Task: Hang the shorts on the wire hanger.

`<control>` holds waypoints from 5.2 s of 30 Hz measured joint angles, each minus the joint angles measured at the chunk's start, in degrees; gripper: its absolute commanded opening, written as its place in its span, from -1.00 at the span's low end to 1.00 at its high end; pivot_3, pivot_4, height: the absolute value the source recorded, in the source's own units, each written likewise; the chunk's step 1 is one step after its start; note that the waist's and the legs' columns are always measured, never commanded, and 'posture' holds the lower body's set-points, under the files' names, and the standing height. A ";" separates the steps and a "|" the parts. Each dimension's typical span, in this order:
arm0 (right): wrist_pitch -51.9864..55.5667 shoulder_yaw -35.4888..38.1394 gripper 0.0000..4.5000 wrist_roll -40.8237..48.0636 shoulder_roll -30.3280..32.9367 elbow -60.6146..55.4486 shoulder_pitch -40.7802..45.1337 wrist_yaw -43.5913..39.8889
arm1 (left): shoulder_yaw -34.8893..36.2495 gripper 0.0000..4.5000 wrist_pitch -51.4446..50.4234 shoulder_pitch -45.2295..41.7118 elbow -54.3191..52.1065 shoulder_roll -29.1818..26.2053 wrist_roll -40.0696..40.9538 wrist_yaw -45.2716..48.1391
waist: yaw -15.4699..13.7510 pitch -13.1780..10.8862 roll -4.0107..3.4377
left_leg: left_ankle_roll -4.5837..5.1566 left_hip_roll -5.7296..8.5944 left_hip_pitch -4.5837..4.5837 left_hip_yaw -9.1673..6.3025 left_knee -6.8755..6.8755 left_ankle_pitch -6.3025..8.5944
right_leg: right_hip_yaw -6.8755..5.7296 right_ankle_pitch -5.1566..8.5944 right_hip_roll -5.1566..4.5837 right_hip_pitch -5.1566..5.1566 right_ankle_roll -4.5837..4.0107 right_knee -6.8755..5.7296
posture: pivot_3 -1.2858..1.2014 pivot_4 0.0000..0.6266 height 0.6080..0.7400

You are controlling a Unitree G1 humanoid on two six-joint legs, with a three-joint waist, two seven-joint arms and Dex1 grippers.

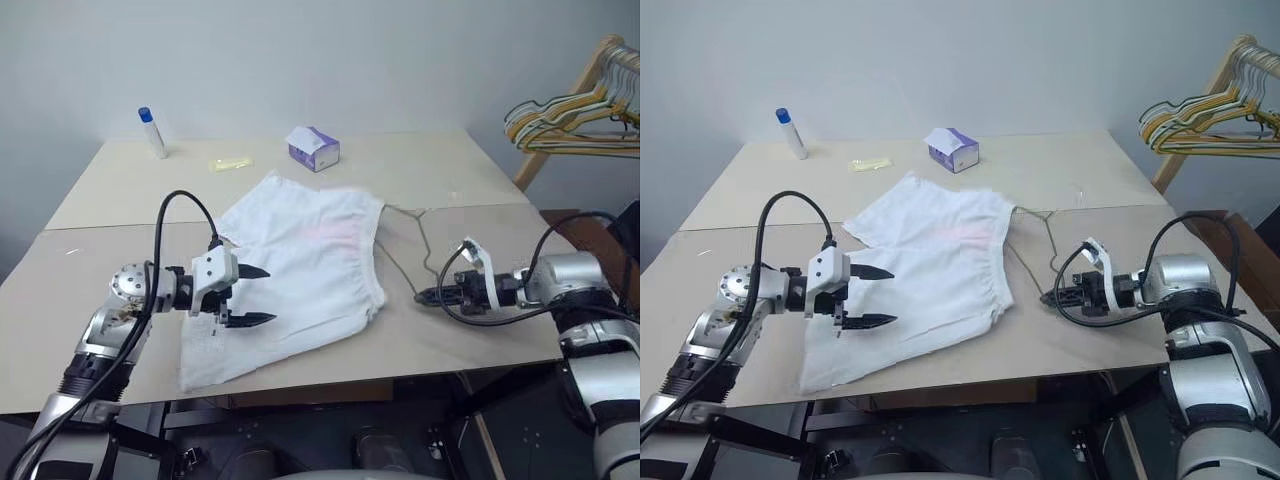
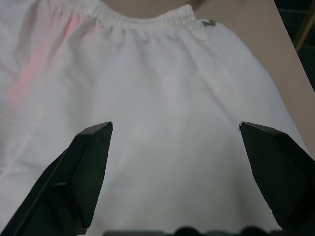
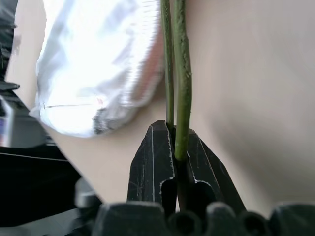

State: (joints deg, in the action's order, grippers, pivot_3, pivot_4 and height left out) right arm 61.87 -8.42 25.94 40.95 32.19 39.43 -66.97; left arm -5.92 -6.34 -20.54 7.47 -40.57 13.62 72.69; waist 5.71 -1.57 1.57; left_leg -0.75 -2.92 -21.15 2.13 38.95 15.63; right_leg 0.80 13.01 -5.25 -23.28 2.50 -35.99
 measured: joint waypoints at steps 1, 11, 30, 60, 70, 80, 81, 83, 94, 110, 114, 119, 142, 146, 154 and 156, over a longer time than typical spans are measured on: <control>-3.48 1.42 -1.00 -0.49 -1.13 -4.99 -3.23 2.57 | -0.03 0.99 0.11 0.02 0.01 0.04 -0.01 -0.02 | -0.01 0.00 0.00 | 0.00 -0.01 -0.01 0.00 0.00 0.00 | -0.01 0.00 0.01 0.00 0.00 0.00 | -0.06 -1.00 1.00; -27.74 0.46 -1.00 -10.09 -3.67 -21.17 -10.26 10.43 | 3.42 0.99 0.89 -10.63 5.32 2.49 2.73 -3.08 | 0.45 -0.03 -0.08 | -0.01 0.03 -0.02 0.01 0.04 0.00 | 0.01 -0.02 -0.01 -0.01 0.04 0.02 | -0.07 -1.00 1.00; -33.60 -8.16 -1.00 -21.80 -0.52 -29.65 -1.95 3.34 | 0.58 0.99 16.63 -43.75 42.31 0.69 -2.26 19.10 | 2.91 -0.05 -0.09 | 0.00 0.06 -0.04 -0.01 0.06 -0.01 | 0.00 -0.01 -0.03 0.01 0.07 0.02 | -0.09 -1.00 1.00; -24.69 -11.34 -1.00 -23.55 -0.03 -32.83 0.20 2.44 | -10.24 -0.96 24.14 -50.81 57.27 4.77 -12.55 19.61 | 4.78 -0.05 -0.09 | 0.01 0.07 -0.85 -0.02 0.23 -0.02 | 0.07 -0.02 -0.04 -0.88 0.07 -0.24 | -0.11 -1.00 1.00; -31.33 -11.19 -0.65 -24.90 0.12 -32.76 -0.34 4.00 | -7.38 -1.00 26.97 -50.82 57.81 4.85 -15.38 18.67 | 4.82 -0.05 -0.09 | 0.01 0.07 -0.85 -0.03 0.23 -0.02 | 0.07 -0.03 -0.04 -0.87 0.09 -0.24 | -0.11 -1.00 1.00; -32.66 -2.39 0.27 -24.55 -1.63 -27.41 0.28 15.15 | -6.53 -1.00 28.93 -50.97 58.76 4.16 -17.80 15.86 | 4.82 -0.05 -0.09 | 0.01 0.09 -0.85 -0.03 0.25 -0.02 | 0.06 -0.05 -0.08 -0.87 0.09 -0.25 | -0.11 -1.00 1.00; -31.47 0.08 0.27 -23.51 -1.51 -27.35 0.45 15.86 | -6.59 -1.00 29.37 -51.14 58.83 3.74 -18.43 15.37 | 4.82 -0.05 -0.09 | 0.01 0.09 -0.86 -0.03 0.25 -0.02 | 0.06 -0.05 -0.08 -0.88 0.09 -0.24 | -0.11 -1.00 1.00; -30.41 3.73 0.27 -21.89 -0.02 -28.32 0.37 16.18 | -6.58 -1.00 29.98 -51.51 59.22 3.41 -19.48 14.05 | 4.77 -0.05 -0.09 | 0.01 0.09 -0.87 -0.03 0.25 -0.02 | 0.06 -0.05 -0.08 -0.87 0.09 -0.24 | -0.11 -1.00 1.00; -11.20 10.42 0.27 -8.62 -3.17 -44.69 -12.72 17.86 | -4.31 -1.00 29.90 -56.02 61.14 3.00 -20.29 8.90 | 5.26 -0.04 -0.09 | 0.01 0.08 -0.78 -0.03 0.26 -0.02 | 0.11 -0.05 -0.07 -0.85 0.10 -0.36 | -0.11 -1.00 1.00; 1.51 5.70 0.27 -2.28 -22.16 -39.50 -9.69 31.61 | -3.95 -1.00 29.94 -56.26 62.15 2.63 -20.37 8.94 | 6.10 -0.04 -0.09 | 0.02 0.09 -0.84 -0.14 0.27 -0.03 | 0.07 -0.06 -0.08 -0.87 0.11 -0.75 | -0.09 -1.00 1.00; 2.09 4.54 0.19 -2.39 -22.45 -37.20 -9.59 32.96 | -3.94 -1.00 29.95 -56.25 62.14 2.57 -20.37 8.95 | 6.10 -0.04 -0.09 | 0.02 0.09 -0.88 -0.15 0.27 -0.03 | 0.07 -0.05 -0.08 -0.89 0.12 -0.75 | -0.09 -1.00 1.00; 2.08 4.35 -0.44 -2.16 -23.17 -37.01 -9.58 33.53 | -3.94 -1.00 30.02 -56.25 62.14 2.57 -20.38 8.78 | 6.10 -0.04 -0.09 | 0.02 0.09 -0.86 -0.17 0.27 -0.03 | 0.07 -0.05 -0.08 -0.89 0.12 -0.78 | -0.09 -1.00 1.00; -7.73 5.32 -0.97 -5.64 -11.59 -27.14 -3.99 32.32 | -1.31 -1.00 31.41 -54.34 61.87 1.78 -15.77 19.57 | 6.09 -0.04 -0.09 | 0.02 0.09 -0.85 -0.17 0.28 -0.03 | 0.07 -0.05 -0.07 -0.87 0.12 -0.76 | -0.08 -1.00 1.00; -9.26 5.40 -0.97 -5.64 -9.74 -25.74 -3.36 31.03 | -1.36 -1.00 31.43 -54.08 61.84 1.80 -16.13 19.34 | 6.08 -0.04 -0.09 | 0.02 0.10 -0.86 -0.16 0.28 -0.03 | 0.08 -0.05 -0.08 -0.87 0.12 -0.76 | -0.08 -1.00 1.00; -13.13 4.63 -0.97 -6.90 -6.72 -26.45 -3.33 29.56 | -2.14 -1.00 31.70 -53.58 61.83 1.90 -18.24 17.67 | 6.02 -0.04 -0.09 | 0.02 0.10 -0.87 -0.16 0.28 -0.03 | 0.08 -0.05 -0.08 -0.88 0.12 -0.76 | -0.08 -1.00 1.00; -14.43 4.44 -0.97 -7.35 -5.49 -28.22 -3.27 28.66 | -2.59 -1.00 32.37 -53.58 61.83 1.89 -19.09 16.63 | 6.00 -0.04 -0.09 | 0.02 0.10 -0.87 -0.16 0.28 -0.03 | 0.08 -0.05 -0.08 -0.89 0.12 -0.76 | -0.09 -1.00 1.00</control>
State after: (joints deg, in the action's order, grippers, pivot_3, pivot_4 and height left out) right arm 47.45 -3.97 18.59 35.47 3.96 36.16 -38.30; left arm -8.51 26.03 -74.12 69.30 -38.68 -5.46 89.31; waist 11.72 -1.61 1.49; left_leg -0.73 -2.82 -22.02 1.97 39.23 15.60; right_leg 0.88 12.96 -5.34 -24.17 2.63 -36.75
